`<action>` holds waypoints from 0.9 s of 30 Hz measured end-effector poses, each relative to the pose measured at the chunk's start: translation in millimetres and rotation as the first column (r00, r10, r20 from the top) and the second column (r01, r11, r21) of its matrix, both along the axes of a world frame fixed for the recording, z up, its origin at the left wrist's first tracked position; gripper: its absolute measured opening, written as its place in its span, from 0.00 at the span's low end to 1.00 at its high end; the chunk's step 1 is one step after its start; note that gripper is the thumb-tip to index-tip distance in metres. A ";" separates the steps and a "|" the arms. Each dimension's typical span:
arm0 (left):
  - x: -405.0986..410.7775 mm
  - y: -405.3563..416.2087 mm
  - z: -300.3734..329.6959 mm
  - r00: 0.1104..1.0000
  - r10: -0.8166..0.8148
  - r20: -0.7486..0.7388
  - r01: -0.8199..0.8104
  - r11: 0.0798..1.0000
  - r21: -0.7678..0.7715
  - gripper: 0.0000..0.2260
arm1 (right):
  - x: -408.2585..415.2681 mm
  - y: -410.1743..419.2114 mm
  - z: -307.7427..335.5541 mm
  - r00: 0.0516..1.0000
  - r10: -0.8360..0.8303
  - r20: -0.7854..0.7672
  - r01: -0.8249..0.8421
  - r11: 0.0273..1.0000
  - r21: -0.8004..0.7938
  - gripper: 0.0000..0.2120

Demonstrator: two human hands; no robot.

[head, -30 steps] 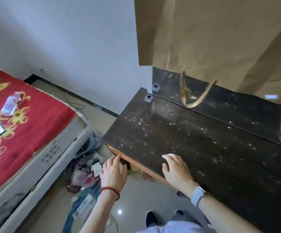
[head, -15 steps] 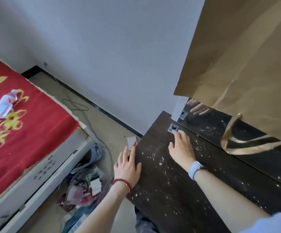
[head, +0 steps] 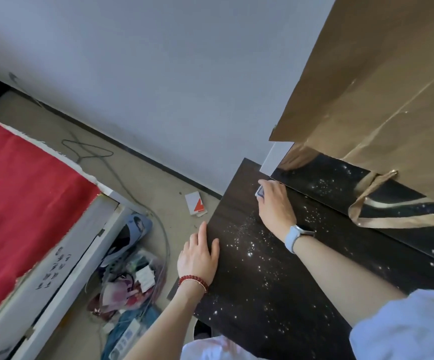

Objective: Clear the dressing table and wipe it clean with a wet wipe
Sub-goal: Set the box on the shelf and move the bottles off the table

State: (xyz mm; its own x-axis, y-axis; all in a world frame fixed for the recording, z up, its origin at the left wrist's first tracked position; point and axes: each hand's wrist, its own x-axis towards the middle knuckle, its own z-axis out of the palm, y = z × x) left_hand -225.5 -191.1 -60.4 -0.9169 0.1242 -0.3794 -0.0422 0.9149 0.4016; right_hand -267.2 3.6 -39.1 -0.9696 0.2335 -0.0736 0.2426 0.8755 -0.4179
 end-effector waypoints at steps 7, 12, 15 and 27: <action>5.3 -7.1 23.1 0.999 -0.046 0.002 0.045 0.996 0.082 0.23 | 89.3 -27.5 30.3 0.952 -0.304 -0.035 0.290 0.933 -0.214 0.23; 56.4 -16.8 51.0 0.956 -0.244 -0.162 0.265 0.957 0.120 0.22 | 210.1 -47.7 33.7 0.803 -0.595 -0.016 0.579 0.787 -0.215 0.18; 92.1 -11.2 55.8 0.908 -0.383 -0.172 0.406 0.904 0.135 0.20 | 284.0 -54.5 39.5 0.675 -0.738 -0.002 0.723 0.662 -0.196 0.16; 263.1 134.5 71.0 0.376 -0.907 -0.190 0.924 0.352 0.152 0.16 | 524.3 -34.9 65.9 0.025 -0.998 -0.059 0.918 0.046 -0.393 0.08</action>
